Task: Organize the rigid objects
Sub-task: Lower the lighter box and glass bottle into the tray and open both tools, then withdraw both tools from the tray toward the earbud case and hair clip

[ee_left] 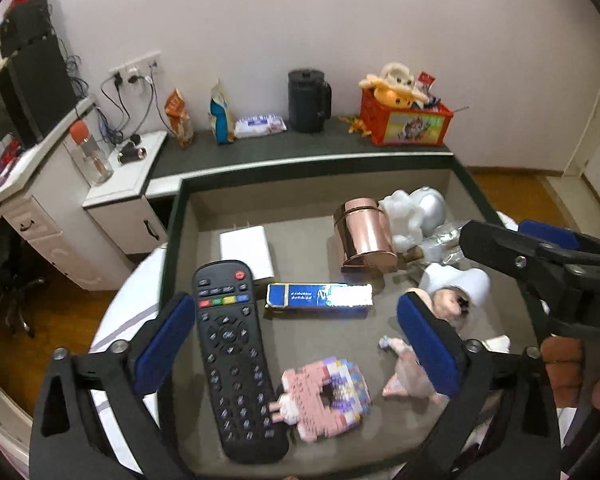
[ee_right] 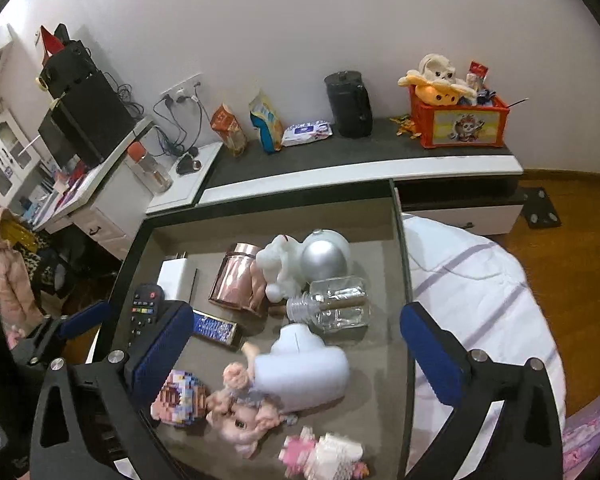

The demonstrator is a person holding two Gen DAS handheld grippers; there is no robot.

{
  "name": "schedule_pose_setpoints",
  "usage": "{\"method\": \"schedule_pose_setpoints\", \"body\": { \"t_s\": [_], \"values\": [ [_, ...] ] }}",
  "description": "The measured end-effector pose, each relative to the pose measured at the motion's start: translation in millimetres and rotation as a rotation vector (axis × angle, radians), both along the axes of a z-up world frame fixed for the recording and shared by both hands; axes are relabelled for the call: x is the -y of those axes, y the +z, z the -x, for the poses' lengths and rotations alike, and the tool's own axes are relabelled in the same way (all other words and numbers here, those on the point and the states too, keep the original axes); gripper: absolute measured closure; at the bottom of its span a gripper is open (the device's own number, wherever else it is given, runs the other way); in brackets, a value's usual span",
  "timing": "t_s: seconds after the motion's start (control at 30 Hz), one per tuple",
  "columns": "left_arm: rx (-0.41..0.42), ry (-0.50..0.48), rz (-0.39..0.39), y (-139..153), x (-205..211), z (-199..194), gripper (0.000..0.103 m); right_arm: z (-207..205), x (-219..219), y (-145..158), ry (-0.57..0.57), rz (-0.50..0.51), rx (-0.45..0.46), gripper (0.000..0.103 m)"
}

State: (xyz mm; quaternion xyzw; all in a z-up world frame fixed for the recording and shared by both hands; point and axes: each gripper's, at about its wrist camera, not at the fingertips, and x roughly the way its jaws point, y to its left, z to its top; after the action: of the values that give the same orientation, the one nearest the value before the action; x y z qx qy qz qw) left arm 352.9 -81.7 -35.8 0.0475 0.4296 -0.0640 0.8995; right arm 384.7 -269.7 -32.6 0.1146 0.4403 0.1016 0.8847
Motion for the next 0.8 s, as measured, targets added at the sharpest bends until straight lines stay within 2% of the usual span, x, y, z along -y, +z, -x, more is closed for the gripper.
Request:
{"method": "schedule_pose_setpoints", "body": {
  "t_s": [0.33, 0.8],
  "values": [
    [0.069, 0.047, 0.041, 32.4, -19.4, 66.5, 0.0, 54.0, -6.9, 25.2, -0.013, -0.01, 0.045, 0.0],
    [0.157, 0.09, 0.08, 62.2, -37.8, 176.0, 0.0, 176.2, 2.1, 54.8, -0.056, -0.01, 0.149, 0.0]
  ]
}}
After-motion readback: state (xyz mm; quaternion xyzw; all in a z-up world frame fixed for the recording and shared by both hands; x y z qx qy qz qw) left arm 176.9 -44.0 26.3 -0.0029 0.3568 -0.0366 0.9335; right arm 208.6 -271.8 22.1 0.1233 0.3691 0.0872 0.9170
